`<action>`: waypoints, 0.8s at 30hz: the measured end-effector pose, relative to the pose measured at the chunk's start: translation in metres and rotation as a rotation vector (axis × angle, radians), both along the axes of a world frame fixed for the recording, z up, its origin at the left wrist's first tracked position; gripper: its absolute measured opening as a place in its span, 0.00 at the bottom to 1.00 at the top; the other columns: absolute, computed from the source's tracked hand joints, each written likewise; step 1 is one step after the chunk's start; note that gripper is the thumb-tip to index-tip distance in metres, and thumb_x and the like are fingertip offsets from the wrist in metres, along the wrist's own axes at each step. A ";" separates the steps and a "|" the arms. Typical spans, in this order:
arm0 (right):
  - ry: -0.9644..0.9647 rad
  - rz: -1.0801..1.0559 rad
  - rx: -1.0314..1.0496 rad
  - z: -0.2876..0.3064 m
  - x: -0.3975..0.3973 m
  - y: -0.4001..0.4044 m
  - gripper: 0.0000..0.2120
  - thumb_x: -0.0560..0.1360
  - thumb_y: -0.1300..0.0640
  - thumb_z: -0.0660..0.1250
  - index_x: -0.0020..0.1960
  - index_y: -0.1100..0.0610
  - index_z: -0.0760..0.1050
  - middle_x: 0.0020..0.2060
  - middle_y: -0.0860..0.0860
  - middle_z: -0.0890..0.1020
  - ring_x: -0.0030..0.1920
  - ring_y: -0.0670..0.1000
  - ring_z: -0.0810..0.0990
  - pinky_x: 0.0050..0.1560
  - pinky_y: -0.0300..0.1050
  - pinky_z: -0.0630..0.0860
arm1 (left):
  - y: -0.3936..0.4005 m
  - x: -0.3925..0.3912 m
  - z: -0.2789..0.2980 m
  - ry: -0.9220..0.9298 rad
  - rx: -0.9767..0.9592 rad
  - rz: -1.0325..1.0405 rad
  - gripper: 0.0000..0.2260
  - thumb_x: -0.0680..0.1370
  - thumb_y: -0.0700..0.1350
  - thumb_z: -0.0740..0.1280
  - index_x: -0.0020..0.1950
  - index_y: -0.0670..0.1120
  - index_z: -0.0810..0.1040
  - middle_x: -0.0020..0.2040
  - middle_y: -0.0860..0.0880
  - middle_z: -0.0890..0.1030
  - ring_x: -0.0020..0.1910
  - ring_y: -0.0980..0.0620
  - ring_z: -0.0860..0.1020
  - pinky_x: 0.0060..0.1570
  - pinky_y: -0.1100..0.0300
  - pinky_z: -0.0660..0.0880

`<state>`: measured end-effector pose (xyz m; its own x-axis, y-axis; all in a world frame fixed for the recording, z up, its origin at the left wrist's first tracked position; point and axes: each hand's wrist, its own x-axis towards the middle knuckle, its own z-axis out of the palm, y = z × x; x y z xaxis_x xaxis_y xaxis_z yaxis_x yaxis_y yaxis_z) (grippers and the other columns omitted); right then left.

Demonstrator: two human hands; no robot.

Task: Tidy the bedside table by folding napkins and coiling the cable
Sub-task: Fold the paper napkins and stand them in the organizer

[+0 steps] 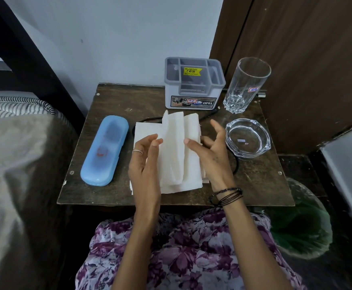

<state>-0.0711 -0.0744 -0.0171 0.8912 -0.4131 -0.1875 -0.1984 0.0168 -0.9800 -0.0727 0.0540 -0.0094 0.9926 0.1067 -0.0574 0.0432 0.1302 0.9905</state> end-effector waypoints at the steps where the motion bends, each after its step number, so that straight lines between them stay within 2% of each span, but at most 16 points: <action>1: -0.002 -0.004 0.055 0.000 0.001 0.000 0.32 0.71 0.54 0.72 0.70 0.48 0.59 0.47 0.44 0.83 0.50 0.45 0.82 0.51 0.43 0.77 | -0.001 0.000 -0.001 0.009 -0.002 -0.014 0.05 0.78 0.51 0.62 0.49 0.58 0.77 0.55 0.51 0.81 0.56 0.58 0.77 0.53 0.62 0.73; 2: -0.001 -0.012 0.119 0.000 0.002 -0.001 0.28 0.72 0.55 0.70 0.69 0.51 0.63 0.46 0.43 0.84 0.49 0.44 0.82 0.50 0.41 0.77 | -0.001 0.000 -0.002 0.014 -0.003 -0.022 0.05 0.79 0.49 0.62 0.50 0.56 0.77 0.54 0.51 0.81 0.55 0.57 0.78 0.54 0.61 0.75; 4: 0.012 -0.026 0.223 0.001 0.003 -0.001 0.20 0.75 0.54 0.66 0.66 0.52 0.70 0.53 0.47 0.83 0.52 0.46 0.82 0.50 0.41 0.77 | -0.003 0.000 -0.003 0.018 0.003 -0.019 0.06 0.80 0.48 0.61 0.53 0.53 0.77 0.52 0.53 0.81 0.54 0.58 0.79 0.56 0.63 0.75; 5: 0.016 -0.026 0.233 0.002 0.003 -0.001 0.17 0.76 0.54 0.65 0.64 0.52 0.72 0.56 0.50 0.82 0.53 0.46 0.81 0.50 0.40 0.76 | -0.003 0.000 -0.003 0.024 0.004 -0.011 0.07 0.80 0.48 0.60 0.54 0.53 0.76 0.52 0.54 0.81 0.53 0.59 0.79 0.56 0.63 0.75; 7: -0.009 -0.011 0.152 0.001 0.001 0.000 0.15 0.75 0.56 0.66 0.62 0.50 0.73 0.53 0.49 0.83 0.50 0.43 0.82 0.48 0.37 0.77 | -0.003 0.001 -0.004 0.047 -0.006 0.008 0.07 0.80 0.49 0.59 0.54 0.53 0.75 0.52 0.54 0.81 0.52 0.60 0.79 0.54 0.64 0.74; 9: -0.042 0.007 0.018 0.001 -0.001 0.001 0.17 0.73 0.57 0.69 0.61 0.47 0.72 0.48 0.46 0.84 0.46 0.43 0.83 0.48 0.39 0.79 | -0.002 0.004 -0.004 0.078 -0.023 0.028 0.07 0.81 0.50 0.58 0.53 0.54 0.75 0.52 0.54 0.80 0.52 0.59 0.79 0.52 0.66 0.73; 12: -0.044 -0.006 -0.227 0.002 -0.003 0.006 0.20 0.72 0.54 0.71 0.63 0.46 0.72 0.53 0.47 0.83 0.51 0.42 0.81 0.49 0.34 0.77 | -0.001 0.007 -0.005 0.109 -0.013 0.027 0.06 0.80 0.52 0.57 0.52 0.55 0.73 0.52 0.55 0.79 0.53 0.59 0.78 0.53 0.65 0.73; 15: -0.047 -0.009 -0.458 0.004 -0.005 0.010 0.22 0.72 0.48 0.69 0.65 0.48 0.72 0.54 0.45 0.80 0.54 0.43 0.78 0.53 0.36 0.75 | -0.001 0.007 -0.007 0.116 0.009 0.014 0.09 0.80 0.53 0.57 0.55 0.53 0.73 0.54 0.53 0.79 0.56 0.56 0.78 0.57 0.62 0.72; 18: -0.054 -0.003 -0.637 0.005 -0.007 0.013 0.27 0.73 0.48 0.69 0.70 0.53 0.67 0.58 0.49 0.77 0.57 0.48 0.76 0.54 0.34 0.69 | -0.001 0.007 -0.008 0.121 0.013 0.015 0.07 0.80 0.53 0.57 0.53 0.55 0.73 0.52 0.55 0.79 0.54 0.57 0.78 0.55 0.63 0.73; 21: -0.040 0.035 -0.718 0.007 -0.007 0.014 0.30 0.74 0.49 0.68 0.73 0.55 0.63 0.64 0.51 0.74 0.61 0.51 0.74 0.57 0.40 0.69 | -0.001 0.009 -0.008 0.137 0.010 0.018 0.07 0.80 0.53 0.57 0.52 0.55 0.73 0.50 0.57 0.79 0.52 0.60 0.78 0.53 0.65 0.73; 24: -0.030 0.073 -0.729 0.008 -0.008 0.014 0.28 0.74 0.50 0.68 0.72 0.54 0.65 0.69 0.50 0.69 0.68 0.49 0.69 0.63 0.37 0.66 | -0.001 0.009 -0.008 0.144 0.017 0.021 0.06 0.80 0.53 0.57 0.50 0.57 0.73 0.44 0.61 0.80 0.46 0.67 0.78 0.46 0.71 0.73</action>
